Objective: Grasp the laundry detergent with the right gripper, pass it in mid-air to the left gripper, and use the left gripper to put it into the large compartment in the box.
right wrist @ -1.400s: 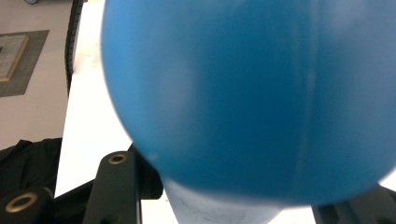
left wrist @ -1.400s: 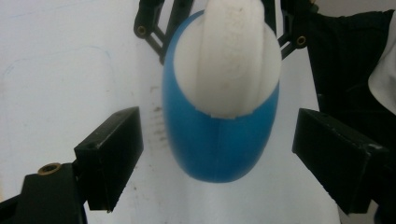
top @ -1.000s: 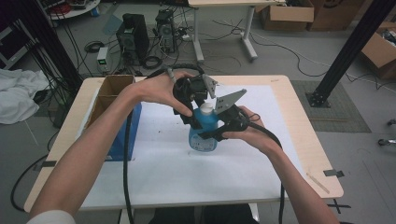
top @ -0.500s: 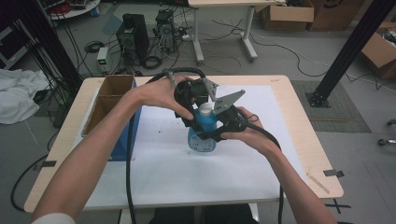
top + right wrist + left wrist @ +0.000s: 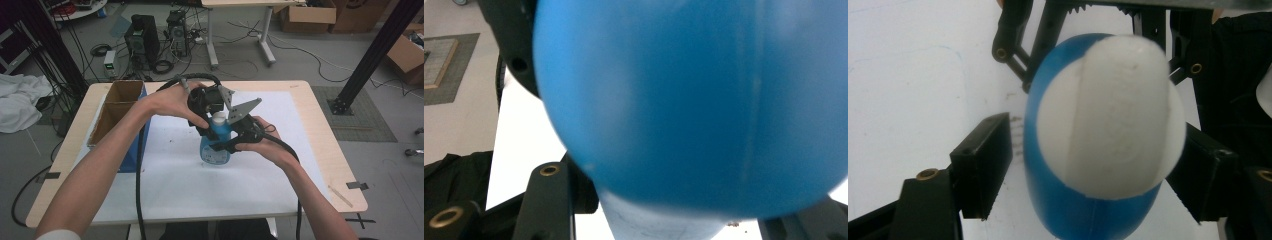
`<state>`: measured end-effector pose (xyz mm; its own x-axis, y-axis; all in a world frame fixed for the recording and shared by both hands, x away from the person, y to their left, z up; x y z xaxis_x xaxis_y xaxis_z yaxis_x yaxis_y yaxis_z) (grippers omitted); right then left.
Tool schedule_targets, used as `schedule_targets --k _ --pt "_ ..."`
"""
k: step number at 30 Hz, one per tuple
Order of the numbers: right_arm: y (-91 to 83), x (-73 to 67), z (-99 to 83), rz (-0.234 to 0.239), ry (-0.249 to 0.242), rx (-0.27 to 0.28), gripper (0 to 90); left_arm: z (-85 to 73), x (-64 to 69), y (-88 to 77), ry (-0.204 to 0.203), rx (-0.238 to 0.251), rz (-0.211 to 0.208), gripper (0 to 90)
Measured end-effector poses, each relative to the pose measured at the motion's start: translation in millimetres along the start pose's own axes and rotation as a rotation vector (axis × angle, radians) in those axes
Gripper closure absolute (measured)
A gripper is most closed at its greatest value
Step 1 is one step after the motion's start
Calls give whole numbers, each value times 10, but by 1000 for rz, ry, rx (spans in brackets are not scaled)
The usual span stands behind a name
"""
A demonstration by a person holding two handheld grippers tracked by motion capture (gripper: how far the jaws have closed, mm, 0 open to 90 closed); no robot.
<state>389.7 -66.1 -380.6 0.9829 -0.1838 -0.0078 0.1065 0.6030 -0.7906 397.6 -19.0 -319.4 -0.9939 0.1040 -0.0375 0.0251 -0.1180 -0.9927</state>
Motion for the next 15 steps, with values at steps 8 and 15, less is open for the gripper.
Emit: schedule_targets --k 8,15 --pt "17 4 -3 -3 3 -8 457 8 34 10 5 -2 -5 300" --pt "15 4 9 -8 1 -6 457 -2 39 16 5 -3 -3 320"
Point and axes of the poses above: each handheld gripper's, and its own axes: y roughly forward along the jaws, z roughly out of its top, x roughly to its right, the point moved 9 cm from there along y, roughly forward along the jaws, and after that the axes turned 14 degrees about -x, right-handed, at the moved point
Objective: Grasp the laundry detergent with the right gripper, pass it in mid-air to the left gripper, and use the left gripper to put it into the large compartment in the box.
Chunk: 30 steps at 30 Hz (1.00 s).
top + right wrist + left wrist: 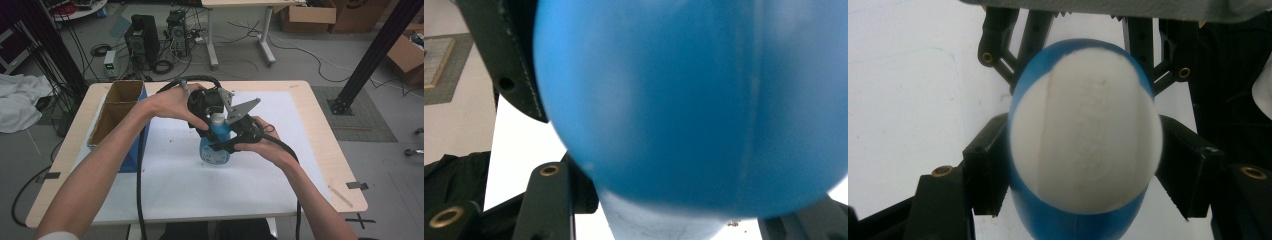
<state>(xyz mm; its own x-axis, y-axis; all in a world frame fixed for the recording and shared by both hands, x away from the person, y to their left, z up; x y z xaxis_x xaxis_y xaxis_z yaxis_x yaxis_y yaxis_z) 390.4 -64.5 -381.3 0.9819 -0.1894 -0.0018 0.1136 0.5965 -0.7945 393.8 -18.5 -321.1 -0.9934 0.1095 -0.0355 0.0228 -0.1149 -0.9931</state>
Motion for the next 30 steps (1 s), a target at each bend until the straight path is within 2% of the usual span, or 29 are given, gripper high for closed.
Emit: schedule_targets --k 25,30 --pt "27 -20 7 5 2 -5 456 2 -9 18 -7 -7 18 375" --pt "39 -29 10 19 6 5 455 -2 -5 19 -19 -19 5 378"
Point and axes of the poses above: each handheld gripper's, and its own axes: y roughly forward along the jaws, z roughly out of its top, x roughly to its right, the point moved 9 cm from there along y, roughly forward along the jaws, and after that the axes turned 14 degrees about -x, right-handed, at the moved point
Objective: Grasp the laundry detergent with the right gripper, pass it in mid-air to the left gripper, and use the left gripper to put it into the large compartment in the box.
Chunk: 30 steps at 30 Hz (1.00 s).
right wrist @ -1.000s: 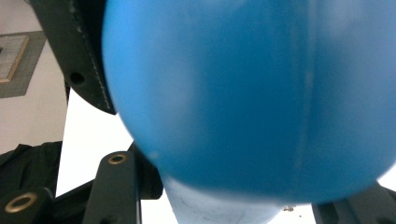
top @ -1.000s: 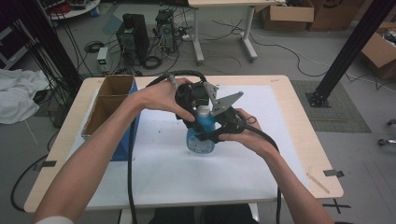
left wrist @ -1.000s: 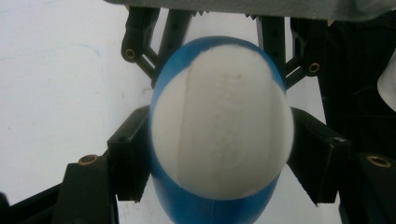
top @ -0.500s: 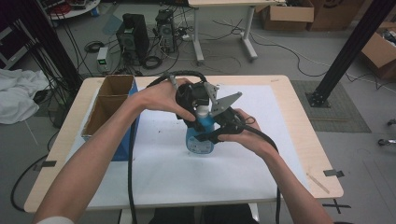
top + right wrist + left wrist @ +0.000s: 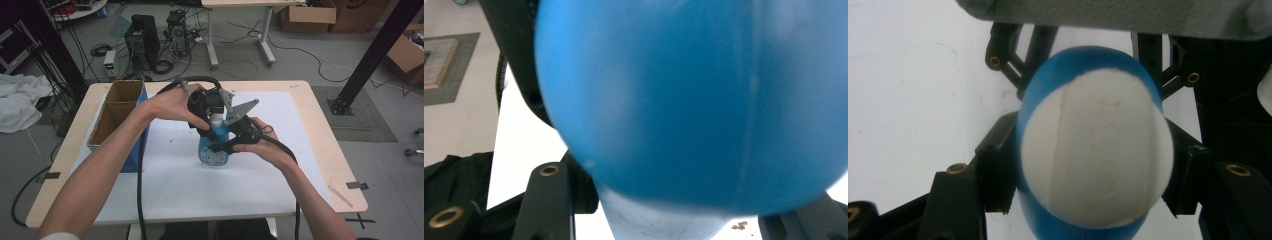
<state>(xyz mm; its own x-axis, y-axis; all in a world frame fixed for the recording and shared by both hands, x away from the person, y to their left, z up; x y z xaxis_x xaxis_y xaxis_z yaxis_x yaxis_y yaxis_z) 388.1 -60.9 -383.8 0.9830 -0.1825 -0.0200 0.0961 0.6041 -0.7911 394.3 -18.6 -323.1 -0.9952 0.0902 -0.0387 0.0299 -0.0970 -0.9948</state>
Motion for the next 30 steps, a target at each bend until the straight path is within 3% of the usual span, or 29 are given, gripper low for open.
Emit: schedule_targets --k 30 --pt "34 6 -9 17 16 48 416 9 4 36 -10 -20 5 381"
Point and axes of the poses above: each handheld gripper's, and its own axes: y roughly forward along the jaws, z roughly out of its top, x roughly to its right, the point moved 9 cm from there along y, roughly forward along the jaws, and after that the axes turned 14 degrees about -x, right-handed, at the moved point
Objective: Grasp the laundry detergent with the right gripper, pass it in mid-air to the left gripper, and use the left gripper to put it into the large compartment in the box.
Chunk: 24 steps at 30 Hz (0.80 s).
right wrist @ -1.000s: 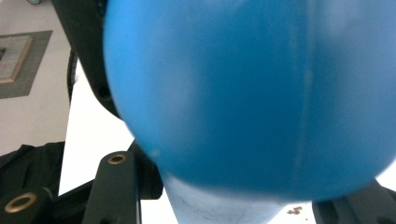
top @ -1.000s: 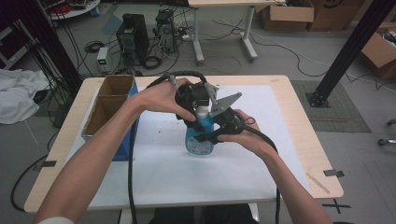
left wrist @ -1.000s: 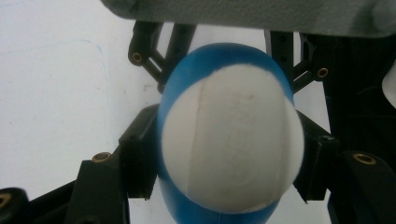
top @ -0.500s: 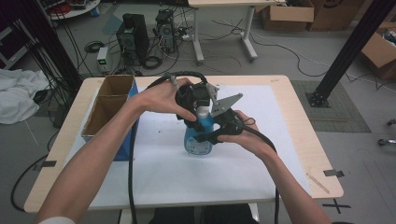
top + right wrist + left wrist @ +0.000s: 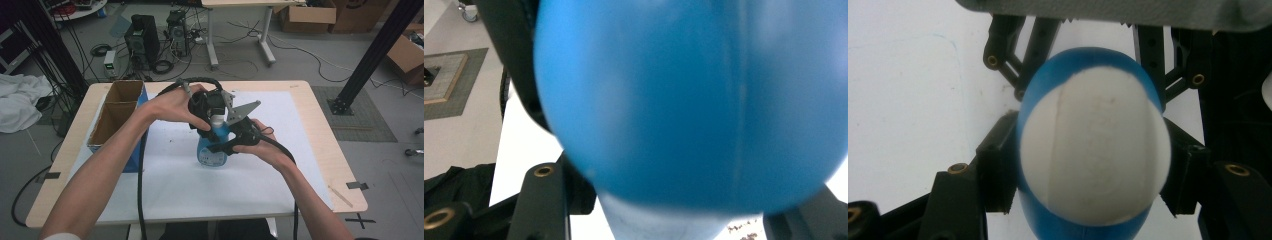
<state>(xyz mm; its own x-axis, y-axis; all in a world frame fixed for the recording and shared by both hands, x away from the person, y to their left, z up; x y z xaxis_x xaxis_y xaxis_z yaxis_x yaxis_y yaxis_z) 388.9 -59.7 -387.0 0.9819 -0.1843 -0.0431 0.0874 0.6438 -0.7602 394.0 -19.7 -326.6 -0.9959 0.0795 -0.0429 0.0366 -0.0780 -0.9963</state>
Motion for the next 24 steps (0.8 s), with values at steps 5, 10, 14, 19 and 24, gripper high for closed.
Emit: schedule_targets --k 5,10,14,19,24 --pt "-10 10 -7 0 5 3 380 -2 -2 10 -3 -2 -1 382" --pt "-18 13 -15 -1 7 5 366 3 6 13 -1 1 -5 382" --pt "-13 8 -20 0 5 3 342 -1 10 19 11 -8 -5 382" --pt "1 -9 -36 7 5 -7 303 -2 23 21 4 -7 -8 382" --pt "-5 -16 -43 13 8 -10 278 -1 33 19 7 -10 -8 382"
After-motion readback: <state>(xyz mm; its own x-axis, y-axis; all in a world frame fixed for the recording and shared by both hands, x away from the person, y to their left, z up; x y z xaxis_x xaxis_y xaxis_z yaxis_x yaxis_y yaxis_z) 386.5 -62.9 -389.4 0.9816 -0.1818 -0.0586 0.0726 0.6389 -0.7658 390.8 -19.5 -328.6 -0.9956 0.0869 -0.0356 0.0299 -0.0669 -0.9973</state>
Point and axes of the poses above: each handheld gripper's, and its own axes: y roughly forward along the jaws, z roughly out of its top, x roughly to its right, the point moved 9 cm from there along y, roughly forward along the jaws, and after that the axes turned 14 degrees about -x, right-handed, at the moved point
